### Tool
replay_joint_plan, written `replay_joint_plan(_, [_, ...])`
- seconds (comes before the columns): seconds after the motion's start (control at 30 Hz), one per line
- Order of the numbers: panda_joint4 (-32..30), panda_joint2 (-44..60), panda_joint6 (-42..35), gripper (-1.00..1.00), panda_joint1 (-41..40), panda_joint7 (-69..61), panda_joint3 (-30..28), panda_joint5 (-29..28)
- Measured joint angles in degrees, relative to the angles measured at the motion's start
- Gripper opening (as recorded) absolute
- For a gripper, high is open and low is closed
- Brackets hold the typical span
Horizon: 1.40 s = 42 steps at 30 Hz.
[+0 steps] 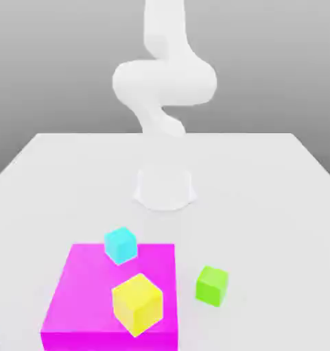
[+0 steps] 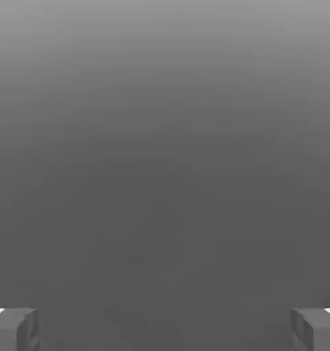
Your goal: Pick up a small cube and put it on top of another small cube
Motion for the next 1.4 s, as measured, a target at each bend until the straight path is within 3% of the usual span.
replay_joint_plan(0.3, [3.52,19.16,3.01,0.00,-11.85,20.06,3.96,-6.23])
replay_joint_plan(0.63, [7.30,39.83,6.49,0.00,-19.70,40.30,1.91,-10.71])
replay_joint_plan(0.83, [9.36,51.66,9.22,0.00,-22.55,49.22,-0.26,-8.61])
replay_joint_plan(1.1, [12.00,66.53,13.11,0.00,-27.23,56.87,-2.15,0.62])
replay_joint_plan(1.23, [13.84,74.79,18.61,0.00,-28.05,57.54,-2.02,2.08])
replay_joint_plan(1.27, [14.13,76.08,19.58,-1.00,-28.07,57.55,-2.00,2.12])
replay_joint_plan(1.4, [14.14,76.08,19.69,-1.00,-28.08,57.53,-2.00,2.14])
